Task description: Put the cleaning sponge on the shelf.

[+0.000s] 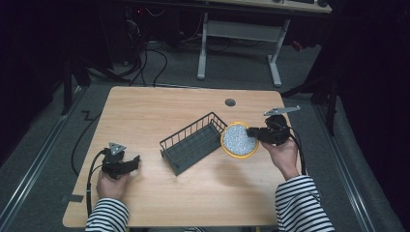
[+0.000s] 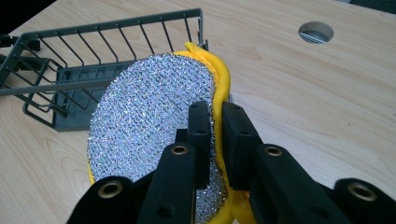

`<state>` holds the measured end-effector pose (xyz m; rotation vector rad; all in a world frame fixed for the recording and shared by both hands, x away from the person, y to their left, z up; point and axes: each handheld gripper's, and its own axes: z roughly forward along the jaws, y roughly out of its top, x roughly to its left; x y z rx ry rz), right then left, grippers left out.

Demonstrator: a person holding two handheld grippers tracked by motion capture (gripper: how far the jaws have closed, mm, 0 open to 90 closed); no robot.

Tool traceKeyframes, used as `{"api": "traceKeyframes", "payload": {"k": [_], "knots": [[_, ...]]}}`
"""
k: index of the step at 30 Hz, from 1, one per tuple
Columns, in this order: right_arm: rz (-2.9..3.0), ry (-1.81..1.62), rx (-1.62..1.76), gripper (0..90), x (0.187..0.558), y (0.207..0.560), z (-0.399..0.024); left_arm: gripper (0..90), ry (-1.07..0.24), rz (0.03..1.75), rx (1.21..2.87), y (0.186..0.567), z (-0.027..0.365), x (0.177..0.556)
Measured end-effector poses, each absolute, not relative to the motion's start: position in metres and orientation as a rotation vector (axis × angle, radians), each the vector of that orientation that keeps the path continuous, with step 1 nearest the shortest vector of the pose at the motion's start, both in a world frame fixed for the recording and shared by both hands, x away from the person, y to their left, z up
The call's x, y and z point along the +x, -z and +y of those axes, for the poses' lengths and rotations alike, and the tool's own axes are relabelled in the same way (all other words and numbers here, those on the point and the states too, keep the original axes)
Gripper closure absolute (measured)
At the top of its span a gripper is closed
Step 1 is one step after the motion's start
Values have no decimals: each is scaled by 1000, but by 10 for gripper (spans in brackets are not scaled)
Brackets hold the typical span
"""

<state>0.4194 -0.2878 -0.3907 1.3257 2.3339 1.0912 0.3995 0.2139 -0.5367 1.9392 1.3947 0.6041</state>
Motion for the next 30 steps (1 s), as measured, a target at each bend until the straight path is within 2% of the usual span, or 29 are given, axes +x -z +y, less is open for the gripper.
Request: {"api": "traceKeyframes", "payload": {"k": [17, 30], "knots": [[2362, -1140, 1245, 829, 433, 372, -257, 293, -604, 1394, 1935, 537, 214, 399], [2375, -1171, 1215, 828, 459, 361, -229, 294, -604, 1394, 1935, 537, 214, 399]]}}
